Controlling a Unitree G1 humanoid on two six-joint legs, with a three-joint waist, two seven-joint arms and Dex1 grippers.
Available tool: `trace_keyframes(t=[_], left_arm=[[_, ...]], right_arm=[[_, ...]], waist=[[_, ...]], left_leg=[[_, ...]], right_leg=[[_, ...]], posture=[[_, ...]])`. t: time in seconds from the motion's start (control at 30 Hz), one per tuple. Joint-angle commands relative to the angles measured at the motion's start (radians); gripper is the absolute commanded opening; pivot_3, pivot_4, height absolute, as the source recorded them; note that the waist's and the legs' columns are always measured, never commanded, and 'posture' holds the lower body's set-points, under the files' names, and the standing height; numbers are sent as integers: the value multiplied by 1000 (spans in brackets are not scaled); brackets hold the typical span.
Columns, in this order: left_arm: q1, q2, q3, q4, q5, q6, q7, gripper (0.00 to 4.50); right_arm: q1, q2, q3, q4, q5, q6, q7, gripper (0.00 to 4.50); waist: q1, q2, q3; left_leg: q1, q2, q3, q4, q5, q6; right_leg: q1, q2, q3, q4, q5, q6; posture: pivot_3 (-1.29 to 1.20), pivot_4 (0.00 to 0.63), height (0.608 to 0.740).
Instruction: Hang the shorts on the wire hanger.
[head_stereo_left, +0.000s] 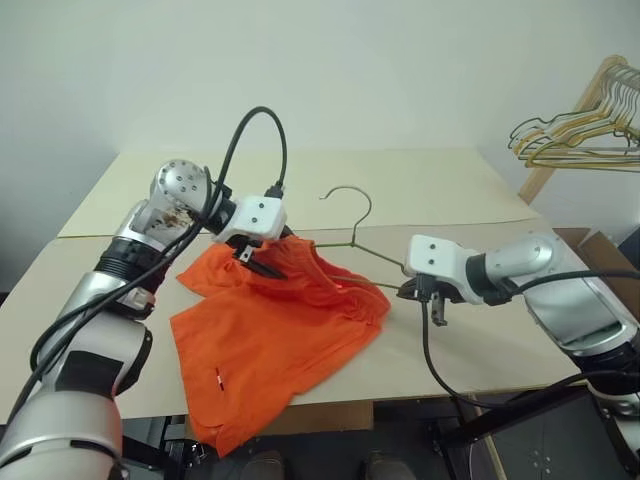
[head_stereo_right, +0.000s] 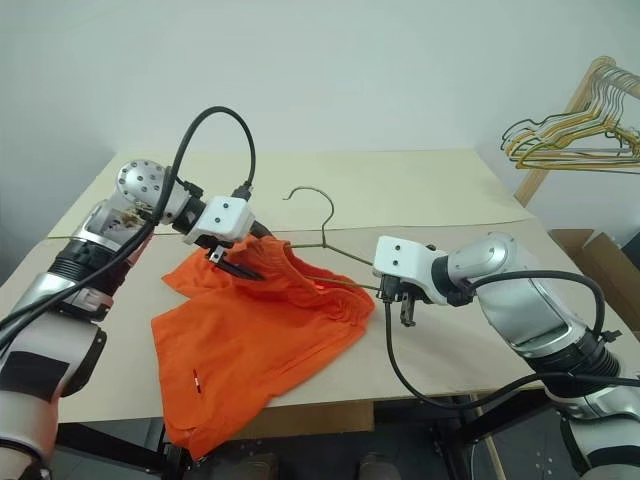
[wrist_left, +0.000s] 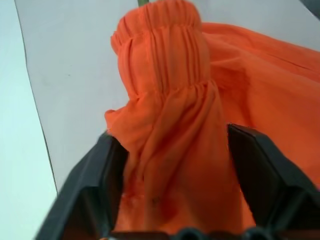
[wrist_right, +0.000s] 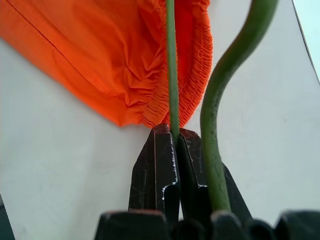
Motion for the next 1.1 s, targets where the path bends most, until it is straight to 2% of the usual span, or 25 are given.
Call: trace_keyframes(t=[0.03,0.13,0.23,0.4,0.5,0.7,0.93,0.97,1.1], left_arm=[[1,1,51,-22,29,-7,13,2178],[10,6,67,-31,38,-3,-5,1152],[24,13,80,-48,39,2,-21,177],[41,15,101,-68,43,29,-23,71],[40,8,113,-79,42,89,-19,71],[39,-9,154,-85,23,170,-4,0],[58,3,188,-88,21,231,6,0],[61,5,190,-88,23,232,8,0],[64,3,200,-80,29,255,29,0]], right_arm=[[-32,-1,-12,-21,9,6,1,0],[-45,6,-12,-13,17,20,2,0],[-62,15,-18,-7,34,40,6,0],[-82,24,-27,-1,52,57,7,0],[-74,24,-34,-1,43,-1,-4,0],[-21,-27,-73,-25,45,-14,-14,1806],[93,-102,-244,-38,120,49,-37,4325],[104,-107,-264,-38,131,60,-41,4472],[162,-122,-384,-23,194,121,-62,4472]], waist=[[0,0,0],[1,0,0],[1,0,0],[2,0,0],[2,0,0],[3,0,0],[0,0,0],[-1,0,0],[-1,0,0]], left_leg=[[-1,0,0,0,0,0],[-9,0,0,3,0,0],[-10,0,0,7,0,0],[-10,0,0,9,0,0],[-10,0,0,9,0,0],[-10,0,0,10,0,0],[-9,0,0,11,0,0],[-9,0,0,11,0,0],[-9,0,0,11,0,0]], right_leg=[[-1,0,0,0,0,0],[-10,0,1,5,0,0],[-11,0,1,9,0,0],[-11,0,1,9,0,0],[-11,0,1,10,0,0],[-11,0,1,11,0,0],[-11,0,1,12,0,0],[-11,0,2,12,0,0],[-11,0,2,13,0,0]], posture=[[19,0,740],[23,0,740],[25,0,740],[28,0,740],[26,0,740],[20,0,740],[1,0,740],[1,0,740],[-4,0,740]])
